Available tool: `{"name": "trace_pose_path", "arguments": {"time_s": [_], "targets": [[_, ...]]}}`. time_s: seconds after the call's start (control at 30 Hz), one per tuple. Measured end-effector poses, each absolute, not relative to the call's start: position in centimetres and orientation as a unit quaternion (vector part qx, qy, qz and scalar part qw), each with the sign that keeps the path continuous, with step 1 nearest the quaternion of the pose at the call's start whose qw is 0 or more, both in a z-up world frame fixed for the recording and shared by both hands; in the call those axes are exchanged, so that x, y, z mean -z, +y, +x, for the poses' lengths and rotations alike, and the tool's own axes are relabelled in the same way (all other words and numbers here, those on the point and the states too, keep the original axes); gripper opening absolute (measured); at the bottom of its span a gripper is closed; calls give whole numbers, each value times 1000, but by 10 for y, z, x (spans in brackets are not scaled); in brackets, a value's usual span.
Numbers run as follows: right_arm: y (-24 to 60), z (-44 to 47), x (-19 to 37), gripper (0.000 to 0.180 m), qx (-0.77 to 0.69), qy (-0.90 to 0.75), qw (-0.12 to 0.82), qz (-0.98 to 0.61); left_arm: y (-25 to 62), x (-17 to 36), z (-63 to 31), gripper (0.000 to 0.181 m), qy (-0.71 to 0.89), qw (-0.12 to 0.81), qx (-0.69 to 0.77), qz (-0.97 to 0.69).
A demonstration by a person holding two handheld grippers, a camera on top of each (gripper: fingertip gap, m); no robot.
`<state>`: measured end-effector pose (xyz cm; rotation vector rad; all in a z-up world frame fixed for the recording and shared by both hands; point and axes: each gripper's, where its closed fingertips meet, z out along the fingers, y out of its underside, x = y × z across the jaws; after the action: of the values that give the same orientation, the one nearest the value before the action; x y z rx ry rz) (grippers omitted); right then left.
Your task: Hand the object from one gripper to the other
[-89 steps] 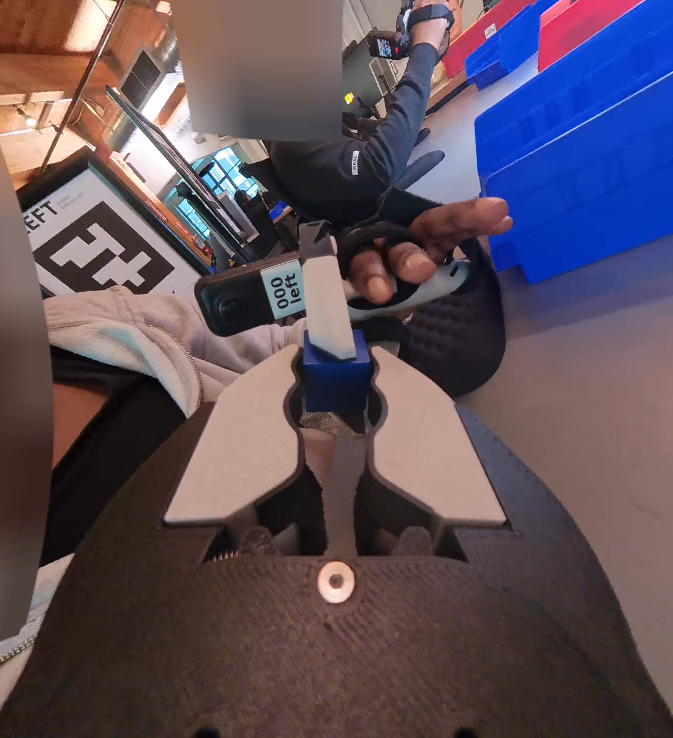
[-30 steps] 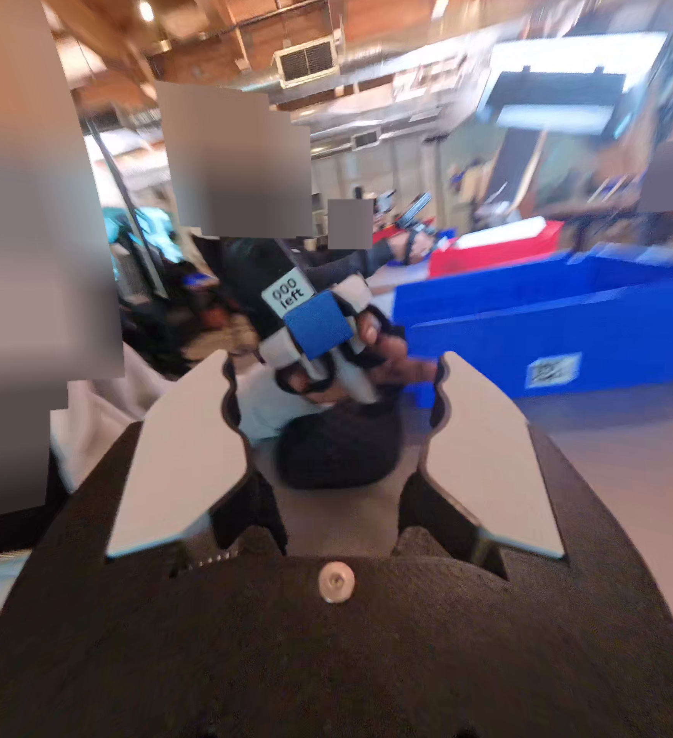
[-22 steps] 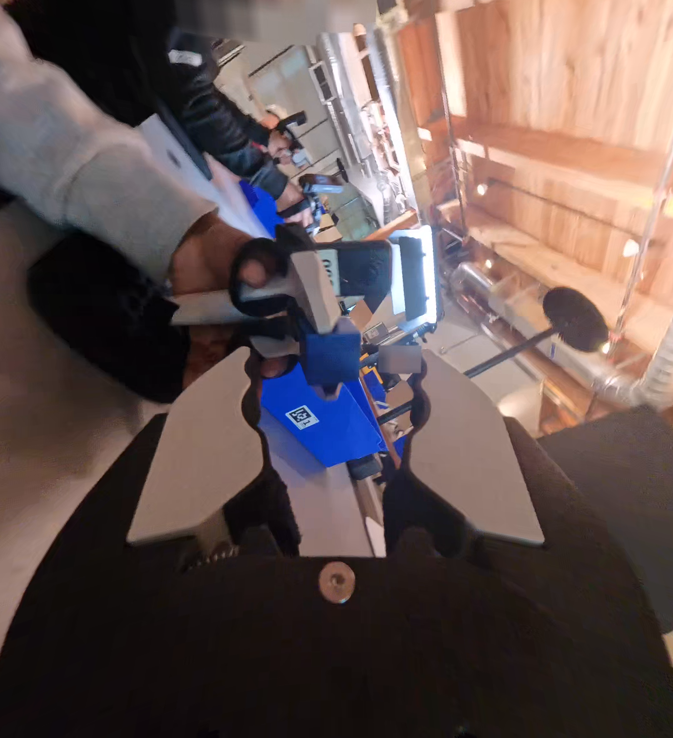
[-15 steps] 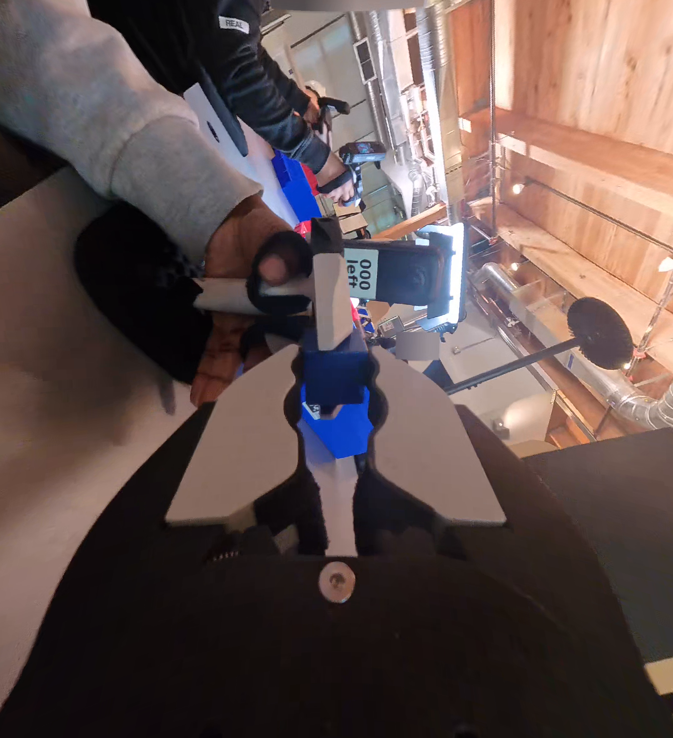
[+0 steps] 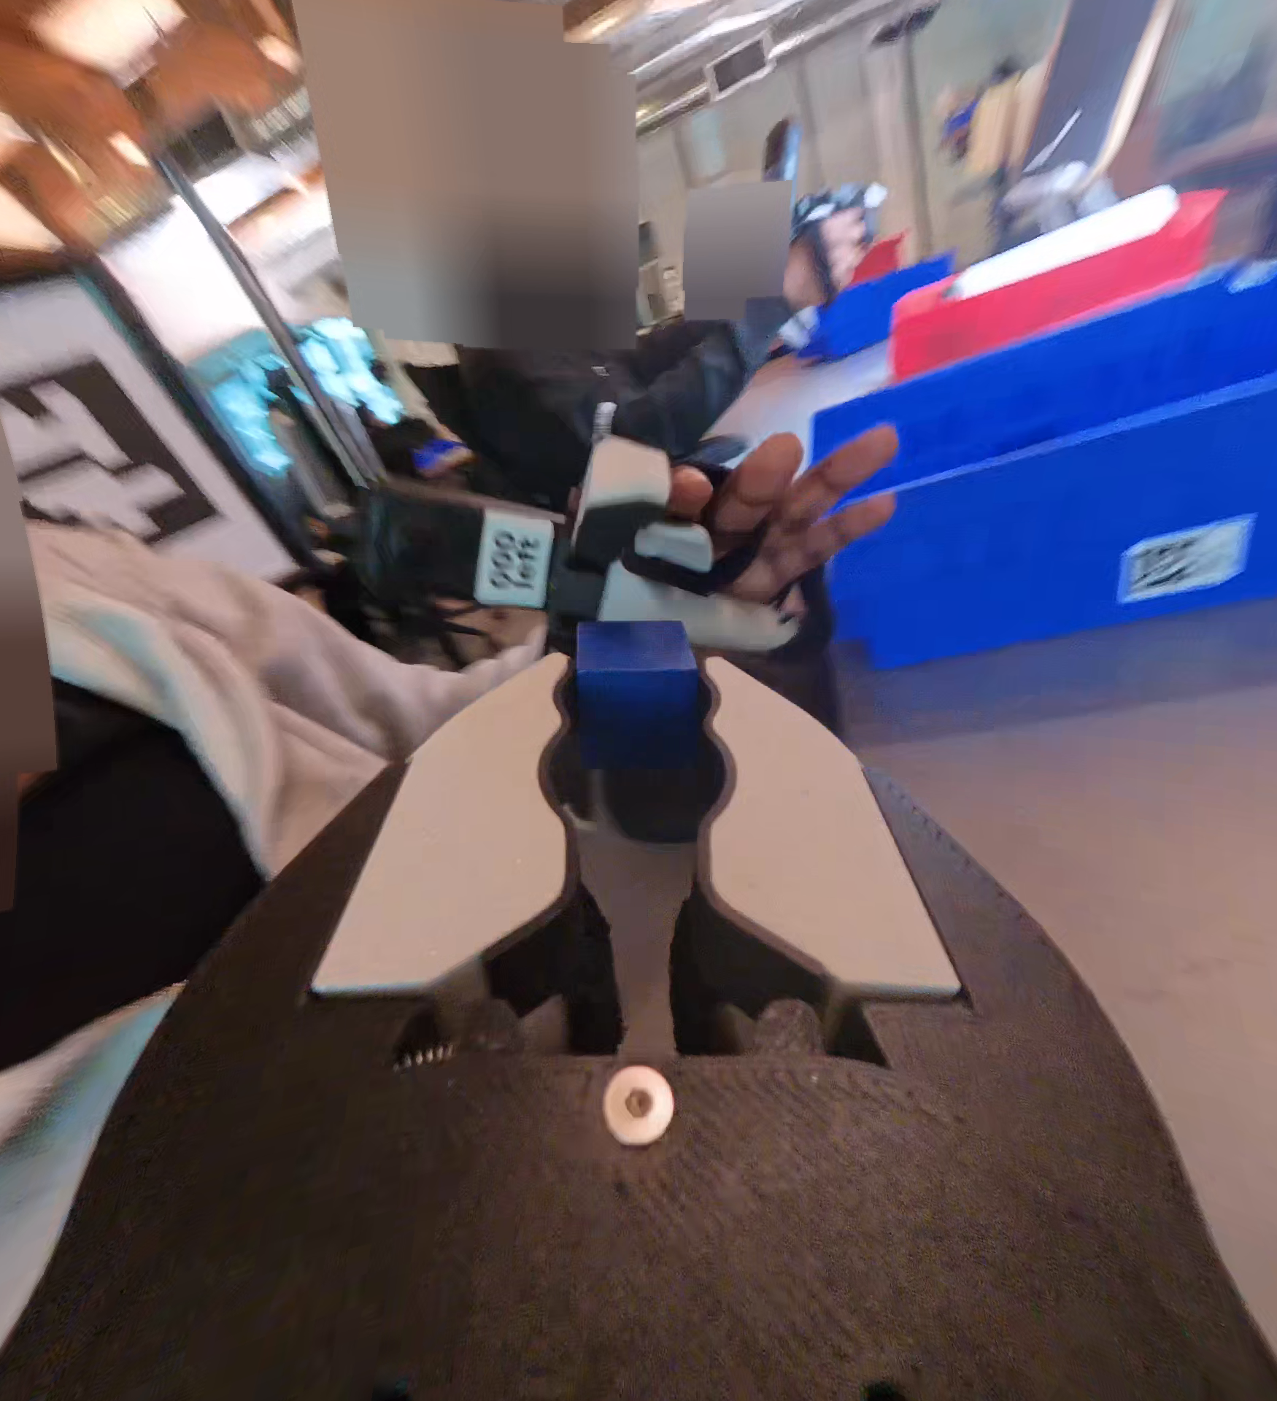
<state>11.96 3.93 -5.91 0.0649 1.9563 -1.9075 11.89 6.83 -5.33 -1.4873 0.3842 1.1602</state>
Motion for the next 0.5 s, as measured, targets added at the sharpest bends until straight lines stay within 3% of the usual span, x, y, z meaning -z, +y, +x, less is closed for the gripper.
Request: {"name": "trace_pose_path", "arguments": {"time_s": [0.1,0.2,0.3,0.4,0.5], "targets": [[40,126,62,28,643,689,328,65,73,70,112,57,206,487,-549,-647],[37,132,71,28,619,699,352,71,74,73,110,33,209,475,-554,-651],[35,135,70,29,623,700,344,63,73,72,112,30,189,502,-521,-663],[34,129,62,65,667,685,287,48,68,59,114,30,119,591,-440,-666],[37,124,47,88,741,658,129,-22,56,40,117,30,25,704,-290,-647]]}}
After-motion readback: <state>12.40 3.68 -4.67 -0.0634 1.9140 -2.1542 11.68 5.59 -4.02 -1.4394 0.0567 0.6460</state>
